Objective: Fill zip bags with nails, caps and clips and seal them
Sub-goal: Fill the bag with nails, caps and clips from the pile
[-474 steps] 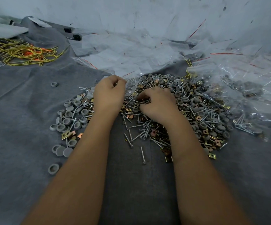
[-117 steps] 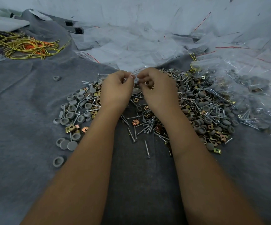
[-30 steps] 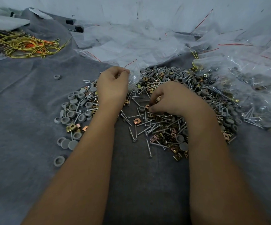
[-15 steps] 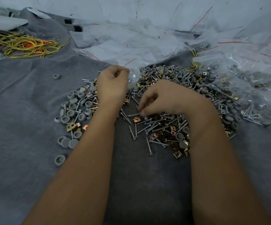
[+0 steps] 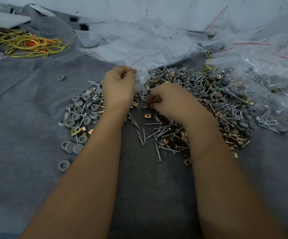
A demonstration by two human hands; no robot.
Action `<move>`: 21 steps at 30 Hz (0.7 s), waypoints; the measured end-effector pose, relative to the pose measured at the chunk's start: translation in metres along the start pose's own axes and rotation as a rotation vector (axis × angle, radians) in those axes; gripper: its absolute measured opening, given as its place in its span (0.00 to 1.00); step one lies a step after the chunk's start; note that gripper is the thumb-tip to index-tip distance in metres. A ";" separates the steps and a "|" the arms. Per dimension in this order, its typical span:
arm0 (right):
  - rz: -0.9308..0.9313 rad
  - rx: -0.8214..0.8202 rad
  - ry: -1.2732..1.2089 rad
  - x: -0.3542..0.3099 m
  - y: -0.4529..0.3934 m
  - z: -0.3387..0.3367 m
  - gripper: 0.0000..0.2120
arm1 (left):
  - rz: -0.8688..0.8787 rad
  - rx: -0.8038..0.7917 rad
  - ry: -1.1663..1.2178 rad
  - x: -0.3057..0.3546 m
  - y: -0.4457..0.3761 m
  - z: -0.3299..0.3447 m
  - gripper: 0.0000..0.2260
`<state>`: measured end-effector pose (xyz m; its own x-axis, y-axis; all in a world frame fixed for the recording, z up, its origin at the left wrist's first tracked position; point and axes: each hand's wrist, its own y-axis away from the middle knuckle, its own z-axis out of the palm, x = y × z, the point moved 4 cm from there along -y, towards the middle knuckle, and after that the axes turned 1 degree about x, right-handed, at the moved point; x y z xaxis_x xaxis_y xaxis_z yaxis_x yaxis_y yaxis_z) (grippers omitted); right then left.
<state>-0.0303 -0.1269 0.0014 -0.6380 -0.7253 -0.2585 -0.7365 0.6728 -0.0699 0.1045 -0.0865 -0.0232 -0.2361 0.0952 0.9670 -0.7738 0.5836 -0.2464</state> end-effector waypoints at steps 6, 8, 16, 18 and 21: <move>-0.090 -0.076 -0.301 -0.011 0.016 -0.026 0.07 | 0.000 0.008 0.000 0.003 0.001 -0.001 0.06; -0.106 -0.244 -0.273 -0.015 0.029 -0.026 0.07 | 0.005 0.007 -0.006 0.003 0.001 0.000 0.05; -0.040 -0.309 -0.136 -0.003 0.057 -0.009 0.08 | 0.033 -0.044 -0.031 0.003 0.005 0.001 0.07; -0.032 -0.219 -0.125 -0.002 0.052 -0.005 0.07 | 0.042 -0.052 -0.025 0.004 0.007 0.002 0.07; -0.042 -0.118 -0.088 0.000 0.042 0.002 0.05 | 0.052 -0.053 -0.007 0.004 0.008 0.002 0.08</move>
<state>-0.0605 -0.0984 -0.0033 -0.5875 -0.7338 -0.3411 -0.7870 0.6162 0.0299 0.0965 -0.0834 -0.0216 -0.2793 0.1214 0.9525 -0.7279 0.6201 -0.2925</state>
